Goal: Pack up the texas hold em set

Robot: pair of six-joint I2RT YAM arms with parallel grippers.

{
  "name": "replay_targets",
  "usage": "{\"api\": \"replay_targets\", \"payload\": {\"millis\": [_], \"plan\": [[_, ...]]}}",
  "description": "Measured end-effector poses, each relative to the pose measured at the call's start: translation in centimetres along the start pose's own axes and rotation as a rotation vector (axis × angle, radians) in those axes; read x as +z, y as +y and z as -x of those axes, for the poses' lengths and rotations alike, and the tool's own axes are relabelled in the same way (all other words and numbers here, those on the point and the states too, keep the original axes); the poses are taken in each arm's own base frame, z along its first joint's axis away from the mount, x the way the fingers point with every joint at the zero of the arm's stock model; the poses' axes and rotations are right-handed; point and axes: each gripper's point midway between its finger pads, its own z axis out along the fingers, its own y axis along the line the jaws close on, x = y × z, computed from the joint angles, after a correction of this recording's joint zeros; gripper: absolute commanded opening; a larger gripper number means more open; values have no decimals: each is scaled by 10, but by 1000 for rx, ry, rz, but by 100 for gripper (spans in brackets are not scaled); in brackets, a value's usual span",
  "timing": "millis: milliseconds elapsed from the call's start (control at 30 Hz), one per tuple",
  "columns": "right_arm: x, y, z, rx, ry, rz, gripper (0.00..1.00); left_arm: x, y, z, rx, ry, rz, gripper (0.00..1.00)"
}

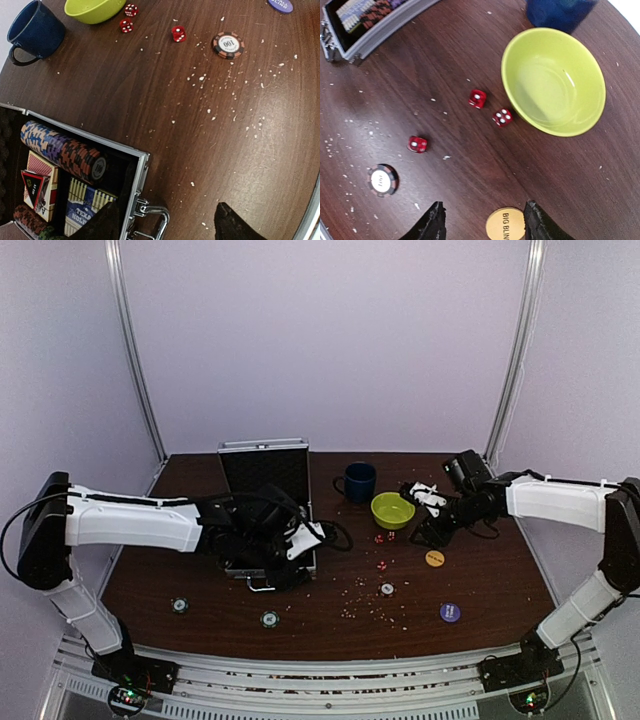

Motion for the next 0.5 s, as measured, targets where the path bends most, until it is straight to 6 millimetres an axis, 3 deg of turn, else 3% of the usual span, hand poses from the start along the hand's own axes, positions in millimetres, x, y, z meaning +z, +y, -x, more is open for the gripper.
{"api": "replay_targets", "payload": {"millis": [233,500], "plan": [[23,-35,-28,2,169,-110,70,-1,-10,0,-6,5,-41,73],[34,-46,-65,-26,346,-158,70,-1,-8,-6,-19,30,-25,73]]}}
